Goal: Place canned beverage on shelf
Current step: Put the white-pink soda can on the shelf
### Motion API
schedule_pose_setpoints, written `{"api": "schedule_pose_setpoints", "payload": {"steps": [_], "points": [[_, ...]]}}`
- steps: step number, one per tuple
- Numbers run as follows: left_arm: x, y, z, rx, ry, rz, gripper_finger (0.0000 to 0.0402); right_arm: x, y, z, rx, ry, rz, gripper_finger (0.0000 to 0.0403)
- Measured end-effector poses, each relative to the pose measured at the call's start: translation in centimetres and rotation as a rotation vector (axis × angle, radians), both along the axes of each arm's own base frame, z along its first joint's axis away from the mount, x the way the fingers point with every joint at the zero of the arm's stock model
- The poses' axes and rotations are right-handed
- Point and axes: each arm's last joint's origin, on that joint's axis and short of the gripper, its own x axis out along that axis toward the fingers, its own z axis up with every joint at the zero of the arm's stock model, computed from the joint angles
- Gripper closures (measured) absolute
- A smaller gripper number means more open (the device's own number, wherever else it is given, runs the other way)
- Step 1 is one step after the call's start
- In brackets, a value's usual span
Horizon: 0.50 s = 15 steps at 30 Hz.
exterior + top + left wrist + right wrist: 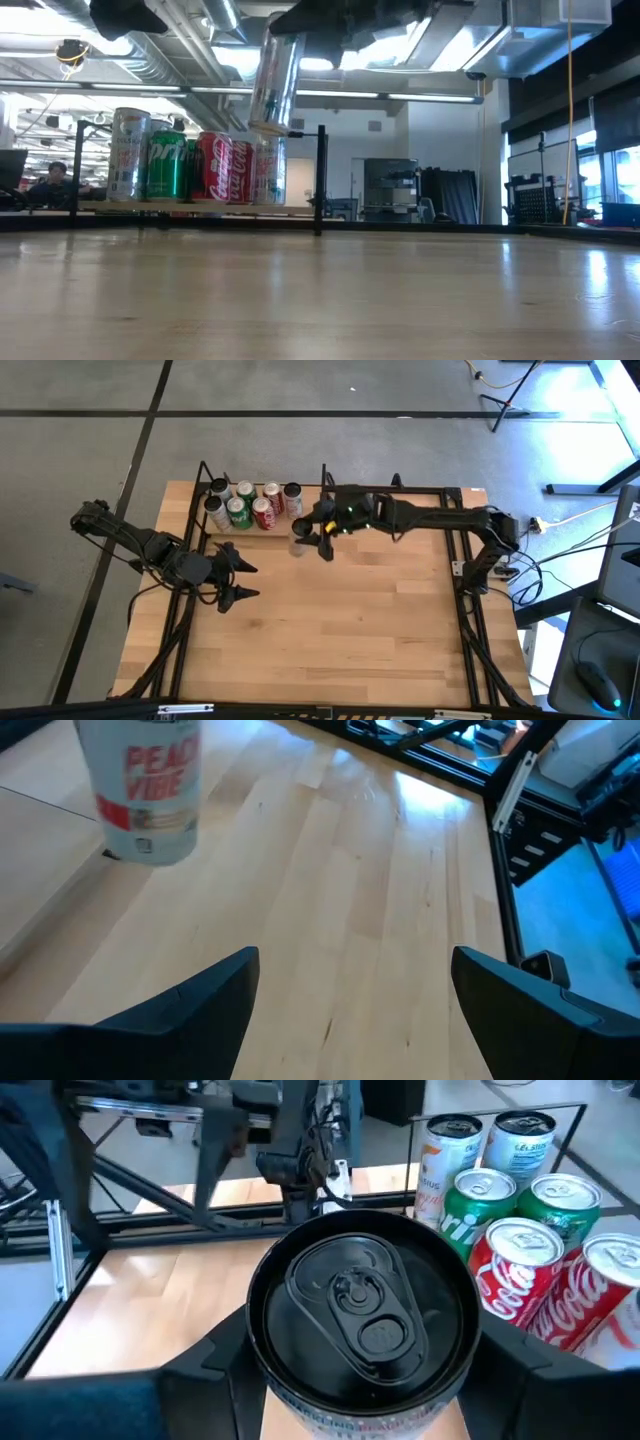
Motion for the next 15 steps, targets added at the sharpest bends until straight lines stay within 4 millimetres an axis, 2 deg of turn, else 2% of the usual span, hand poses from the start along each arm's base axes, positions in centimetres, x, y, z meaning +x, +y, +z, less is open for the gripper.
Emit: {"api": "schedule_pose_setpoints", "payload": {"steps": [10, 15], "points": [[0.0, 0.1, 0.0, 0.018, -0.01, 0.019, 0.0082, 2.5, -4.7, -2.9, -0.067, 0.051, 0.028, 0.0185], [0.0, 0.1, 0.1, 0.019, -0.011, 0.022, 0.0082, 2.9, -5.2, -4.0, -0.068, 0.083, 0.048, 0.0185]]}}
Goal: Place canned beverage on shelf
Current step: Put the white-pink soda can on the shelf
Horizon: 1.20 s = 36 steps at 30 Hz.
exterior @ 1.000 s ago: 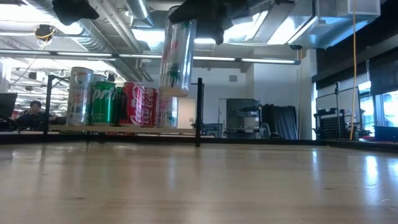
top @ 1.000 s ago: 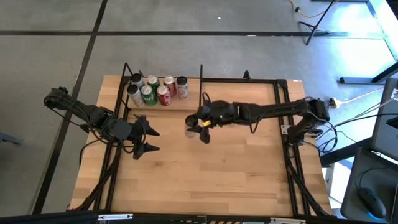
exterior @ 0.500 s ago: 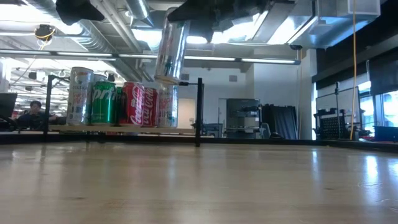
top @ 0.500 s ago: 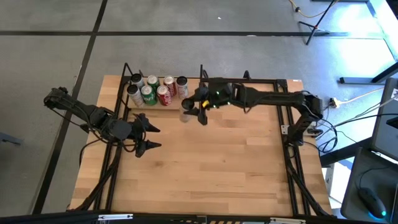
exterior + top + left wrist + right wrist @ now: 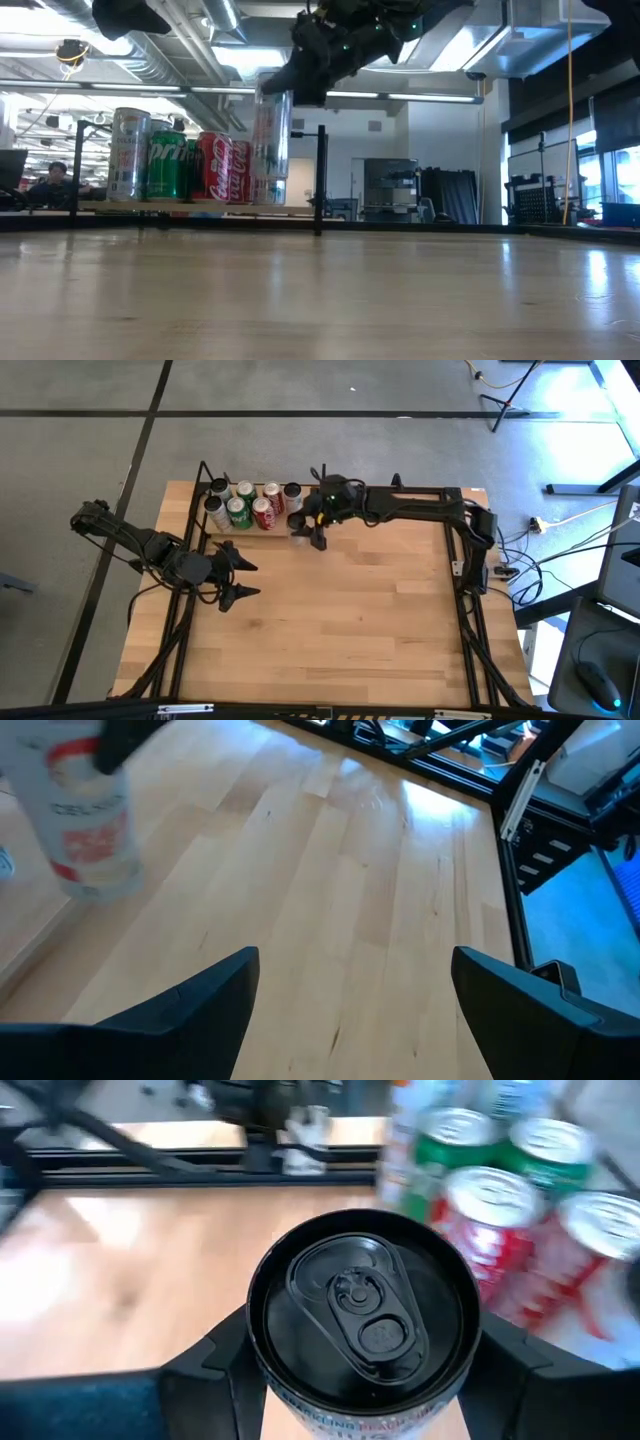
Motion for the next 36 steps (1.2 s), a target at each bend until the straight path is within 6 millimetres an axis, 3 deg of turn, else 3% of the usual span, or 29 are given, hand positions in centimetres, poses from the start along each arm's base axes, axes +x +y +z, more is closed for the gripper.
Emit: {"api": "schedule_pose_setpoints", "payload": {"steps": [10, 20, 24, 36], "points": [[0.0, 0.0, 0.0, 0.001, 0.0, 0.0, 0.0082, 1.0, 5.3, -0.8, 0.021, 0.03, 0.2, 0.0185], [0.0, 0.0, 0.0, 0.001, 0.0, 0.0, 0.0082, 3.1, 9.7, -5.7, 0.032, 0.141, 0.277, 0.0185], [0.0, 0.0, 0.0, -0.001, 0.002, -0.005, 0.0082, 3.4, 10.3, -6.6, 0.03, 0.159, 0.283, 0.0185], [0.0, 0.0, 0.0, -0.003, 0.003, -0.008, 0.0082, 3.3, 10.1, -6.7, 0.006, 0.171, 0.282, 0.0184]]}}
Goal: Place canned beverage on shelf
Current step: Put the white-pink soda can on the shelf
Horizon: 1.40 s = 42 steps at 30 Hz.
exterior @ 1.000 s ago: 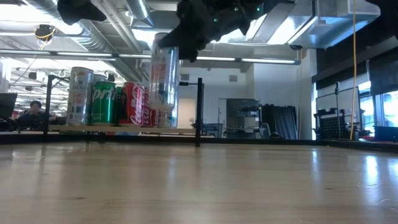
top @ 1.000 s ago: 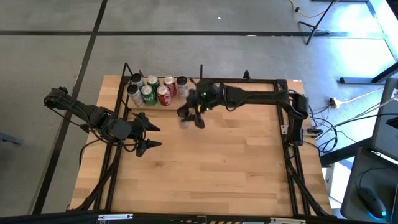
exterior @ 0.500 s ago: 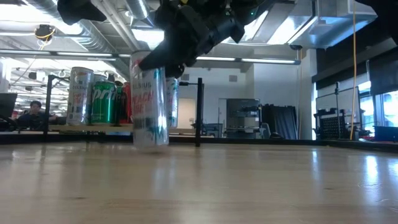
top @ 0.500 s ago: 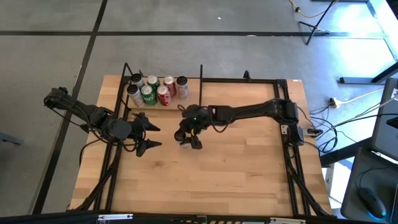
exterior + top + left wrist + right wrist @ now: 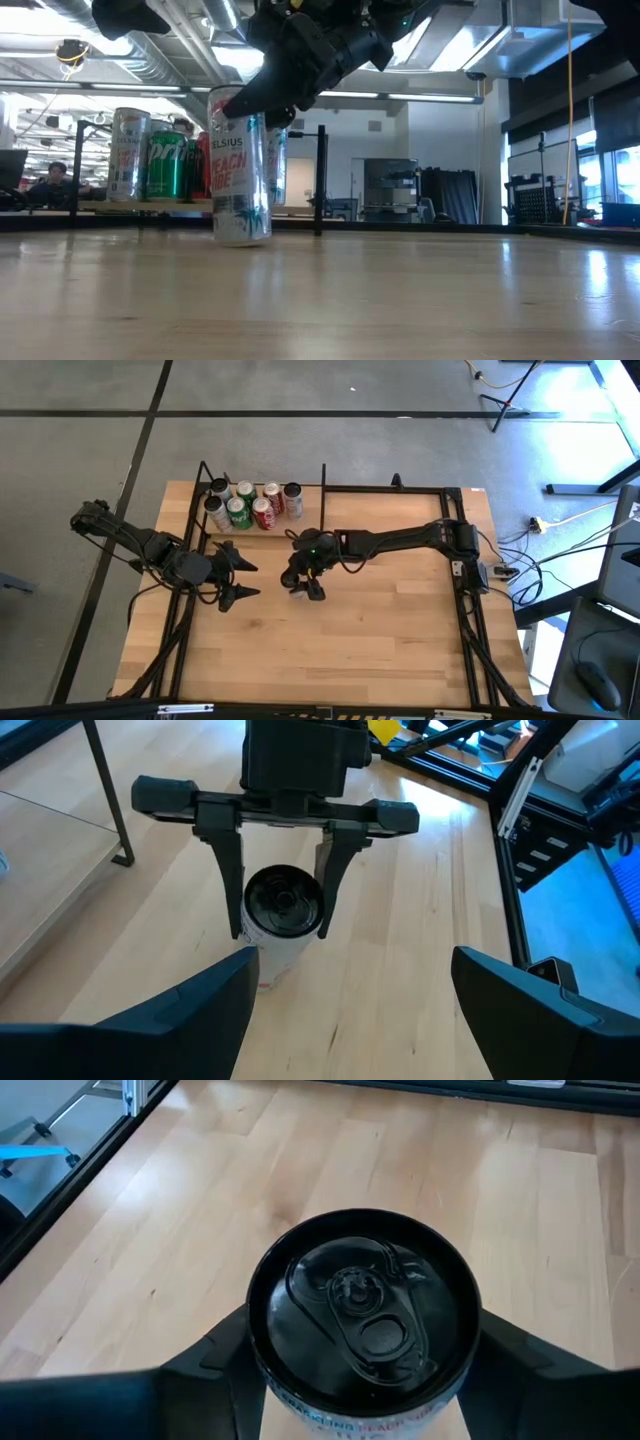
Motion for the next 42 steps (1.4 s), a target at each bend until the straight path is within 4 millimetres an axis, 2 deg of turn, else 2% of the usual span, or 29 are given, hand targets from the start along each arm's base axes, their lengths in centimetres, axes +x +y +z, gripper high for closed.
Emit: {"api": "schedule_pose_setpoints", "payload": {"steps": [2, 8, 11, 17, 20, 25, 30, 33, 35, 40, 42], "points": [[0.0, 0.0, 0.0, 0.0, 0.0, 0.0, 0.0082, 0.0, 0.0, 0.0, -0.001, 0.002, -0.001, 0.0165], [0.0, 0.0, 0.0, 0.0, 0.0, 0.0, 0.0082, -0.1, -0.1, -0.1, -0.027, 0.017, -0.03, 0.0068], [0.0, 0.0, 0.0, 0.0, 0.0, 0.001, 0.0082, 0.0, -0.3, 0.4, -0.065, 0.043, -0.081, 0.0042], [0.0, 0.0, 0.0, 0.0, 0.0, 0.001, 0.0082, 0.0, -0.4, 3.5, -0.03, 0.132, -0.125, 0.0029], [0.0, 0.0, 0.0, 0.001, 0.0, 0.001, 0.0082, -0.1, -0.4, 4.3, 0.023, 0.18, -0.201, 0.0028], [0.0, 0.0, 0.0, 0.001, 0.0, 0.0, 0.0082, -0.3, -0.1, 4.4, 0.069, 0.231, -0.262, 0.0027], [0.0, 0.0, 0.0, 0.005, 0.0, -0.001, 0.0082, 0.1, 1.3, 3.6, 0.059, 0.237, -0.255, 0.0027], [0.0, 0.0, 0.0, 0.028, 0.001, -0.015, 0.0082, 0.4, 2.0, 3.0, 0.009, 0.238, -0.274, 0.0037], [0.0, 0.0, 0.0, 0.039, 0.002, -0.023, 0.0082, 0.5, 2.3, 2.4, -0.01, 0.247, -0.277, 0.0059], [0.0, 0.0, 0.0, 0.044, 0.002, -0.026, 0.0082, 0.6, 2.3, 2.0, -0.025, 0.261, -0.296, 0.0166], [0.0, 0.0, 0.0, 0.045, 0.002, -0.026, 0.0082, 0.6, 2.2, 2.0, -0.027, 0.254, -0.299, 0.0186]]}}
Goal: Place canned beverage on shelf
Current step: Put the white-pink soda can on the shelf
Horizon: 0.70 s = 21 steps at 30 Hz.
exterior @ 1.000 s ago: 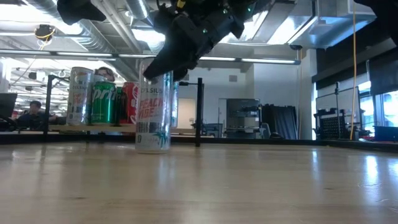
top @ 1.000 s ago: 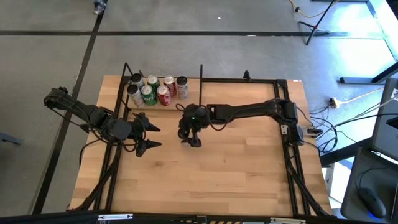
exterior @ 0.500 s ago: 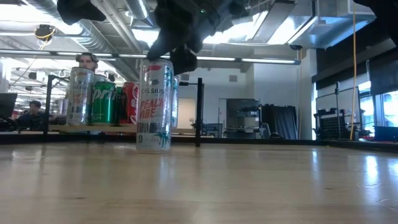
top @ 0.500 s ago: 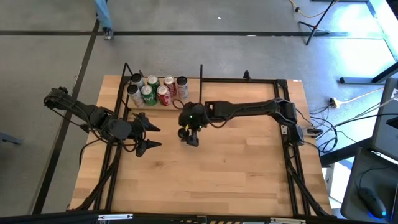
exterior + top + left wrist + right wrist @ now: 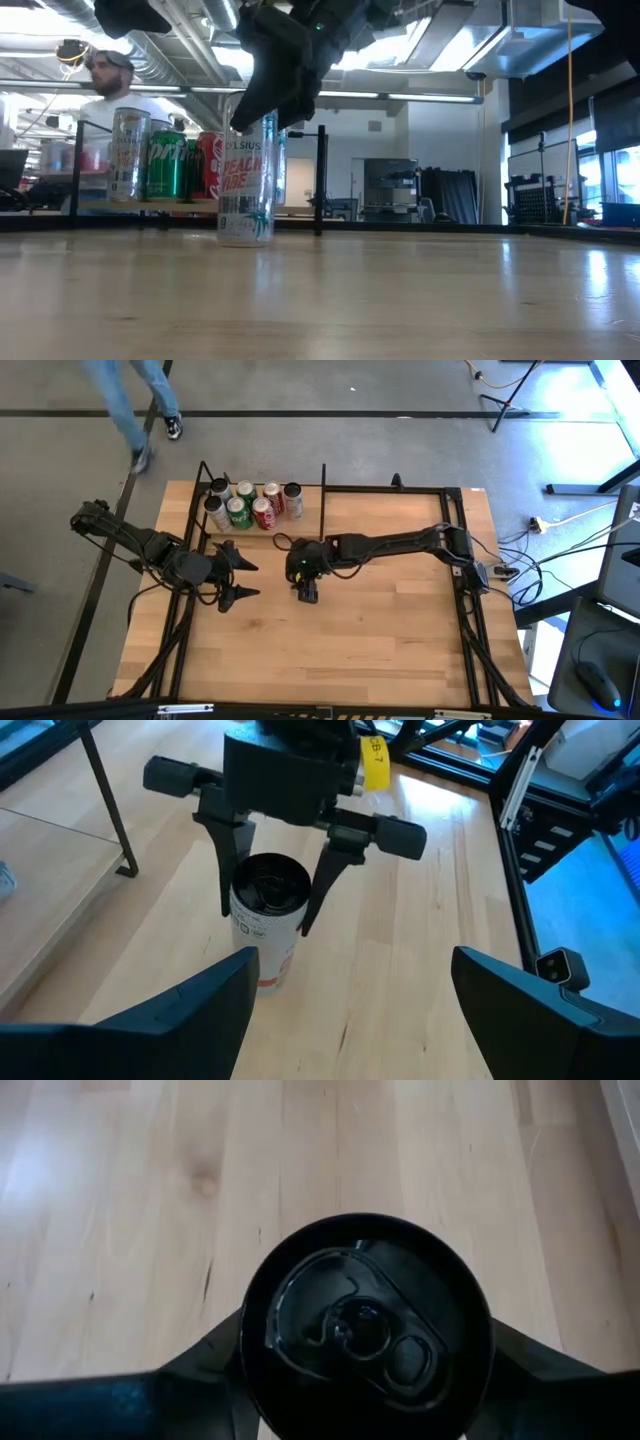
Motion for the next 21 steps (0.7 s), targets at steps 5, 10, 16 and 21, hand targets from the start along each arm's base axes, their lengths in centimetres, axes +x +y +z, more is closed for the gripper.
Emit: {"api": "schedule_pose_setpoints", "payload": {"steps": [5, 10, 16, 21], "points": [[0.0, 0.0, 0.0, -0.005, 0.001, -0.002, 0.0082, -0.1, 0.0, 0.5, -0.018, -0.001, 0.022, 0.0186], [-0.2, -0.1, 0.1, -0.062, 0.006, -0.033, 0.0082, 0.1, -0.3, 3.9, -0.058, -0.041, 0.052, 0.0186], [-0.7, 0.1, 0.5, -0.078, -0.02, -0.038, 0.0082, 0.3, -2.7, 8.1, -0.13, -0.142, 0.016, 0.0186], [-1.3, 0.6, 0.9, -0.061, -0.061, 0.008, 0.0082, 0.0, -6.5, 9.7, -0.141, -0.187, -0.071, 0.0186]]}}
